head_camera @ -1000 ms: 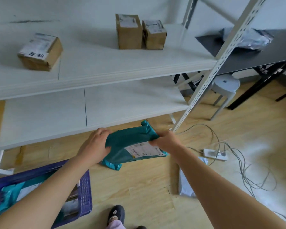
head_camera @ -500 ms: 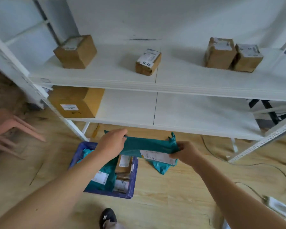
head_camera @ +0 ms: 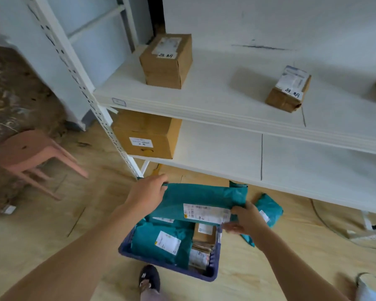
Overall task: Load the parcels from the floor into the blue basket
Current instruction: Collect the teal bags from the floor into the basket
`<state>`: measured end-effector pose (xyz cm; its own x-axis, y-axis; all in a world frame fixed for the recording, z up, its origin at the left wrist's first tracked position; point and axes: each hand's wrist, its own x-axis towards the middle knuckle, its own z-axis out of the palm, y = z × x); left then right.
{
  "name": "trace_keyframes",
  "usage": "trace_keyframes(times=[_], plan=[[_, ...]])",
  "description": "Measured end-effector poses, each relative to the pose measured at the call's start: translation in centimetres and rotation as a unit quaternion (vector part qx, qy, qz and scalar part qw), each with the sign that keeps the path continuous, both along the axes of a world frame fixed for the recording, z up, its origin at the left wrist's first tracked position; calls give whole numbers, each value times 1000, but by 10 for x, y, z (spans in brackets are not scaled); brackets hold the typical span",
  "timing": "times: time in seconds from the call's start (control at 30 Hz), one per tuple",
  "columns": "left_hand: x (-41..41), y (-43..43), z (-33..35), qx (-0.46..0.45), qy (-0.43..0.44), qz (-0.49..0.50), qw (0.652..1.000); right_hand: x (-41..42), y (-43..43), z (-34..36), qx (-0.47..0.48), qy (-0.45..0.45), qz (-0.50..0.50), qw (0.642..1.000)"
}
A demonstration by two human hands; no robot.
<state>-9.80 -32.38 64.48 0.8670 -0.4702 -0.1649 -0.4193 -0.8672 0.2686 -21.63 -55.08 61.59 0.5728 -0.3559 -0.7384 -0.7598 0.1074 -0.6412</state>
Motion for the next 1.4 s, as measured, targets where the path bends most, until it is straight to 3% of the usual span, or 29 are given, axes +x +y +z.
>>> trace_keyframes(times=[0.13, 0.23, 0.33, 0.53, 0.83, 0.97, 1.07, 1.2, 1.3, 1.4], plan=[[65, 43, -38, 7, 17, -23, 1000, 55, 56, -46, 11, -10, -77, 997], [97, 69, -71, 21, 26, -18, 999, 81, 92, -74, -66, -3, -76, 995], [120, 85, -108, 36, 45, -19, 998, 95, 119, -104, -71, 20, -67, 995], [151, 91, -194, 47, 86, -38, 995, 116, 133, -176, -87, 94, -75, 989], [183, 79, -344, 59, 78, -63, 993, 148, 135, -320, -97, 152, -61, 982], [185, 81, -404, 35, 114, -31, 992, 158, 132, -377, -118, 185, -30, 975], [186, 82, -444, -6, 139, -6, 990, 165, 131, -414, -85, 205, -48, 974], [181, 88, -484, -53, 102, -21, 993, 177, 135, -454, -65, 172, -83, 979], [161, 99, -505, -17, 72, -95, 993, 174, 142, -463, -188, 133, -1, 973], [137, 115, -518, 47, 104, -162, 980, 161, 152, -467, -285, 102, 191, 934]])
